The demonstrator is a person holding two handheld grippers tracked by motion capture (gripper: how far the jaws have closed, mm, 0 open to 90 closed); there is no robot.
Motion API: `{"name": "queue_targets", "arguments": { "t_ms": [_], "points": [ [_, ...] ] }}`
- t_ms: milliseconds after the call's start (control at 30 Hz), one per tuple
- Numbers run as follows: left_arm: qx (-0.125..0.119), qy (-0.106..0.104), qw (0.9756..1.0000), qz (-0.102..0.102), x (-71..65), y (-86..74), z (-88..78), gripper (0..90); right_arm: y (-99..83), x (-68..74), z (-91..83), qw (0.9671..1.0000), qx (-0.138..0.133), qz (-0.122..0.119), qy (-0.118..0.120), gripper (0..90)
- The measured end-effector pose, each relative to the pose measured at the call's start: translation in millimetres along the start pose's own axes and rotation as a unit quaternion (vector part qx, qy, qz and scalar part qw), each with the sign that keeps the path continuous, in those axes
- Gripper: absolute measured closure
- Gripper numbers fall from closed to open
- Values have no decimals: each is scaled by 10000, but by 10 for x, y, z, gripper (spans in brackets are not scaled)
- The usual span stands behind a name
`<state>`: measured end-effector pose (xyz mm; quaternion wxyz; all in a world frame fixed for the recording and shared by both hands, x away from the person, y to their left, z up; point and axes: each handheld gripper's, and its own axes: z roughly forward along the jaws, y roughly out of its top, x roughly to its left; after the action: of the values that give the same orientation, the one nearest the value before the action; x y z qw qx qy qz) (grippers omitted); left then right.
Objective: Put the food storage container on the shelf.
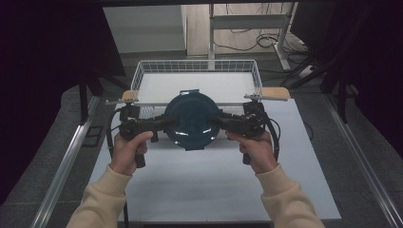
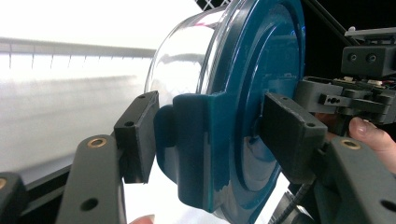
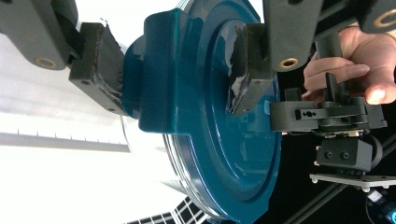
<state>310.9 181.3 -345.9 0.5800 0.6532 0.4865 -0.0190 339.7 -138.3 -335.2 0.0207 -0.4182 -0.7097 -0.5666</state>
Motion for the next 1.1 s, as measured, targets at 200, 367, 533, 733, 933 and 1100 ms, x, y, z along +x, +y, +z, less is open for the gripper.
{"name": "queue_targets", "arguments": {
  "t_ms": [200,367,533,733,933,1100],
  "points": [
    [19,78,9999,105,-59,210,-8,395,192,-8,10,9999,-57,-41,87,410],
    [8,73,9999,154,-85,339,1,396,327,-4,-3,9998,-100,-149,103,410],
    [-16,68,9999,154,-86,442,12,395,448,-10,7,9998,-80,-157,105,410],
    [-21,86,9999,105,-40,593,64,395,618,-72,61,9998,-9,-159,130,411],
    [13,37,10000,-29,88,778,162,395,829,-161,157,9997,125,-164,91,412],
    [68,25,9999,-97,192,888,257,395,934,-266,231,9998,164,-100,87,413]
  ]
}}
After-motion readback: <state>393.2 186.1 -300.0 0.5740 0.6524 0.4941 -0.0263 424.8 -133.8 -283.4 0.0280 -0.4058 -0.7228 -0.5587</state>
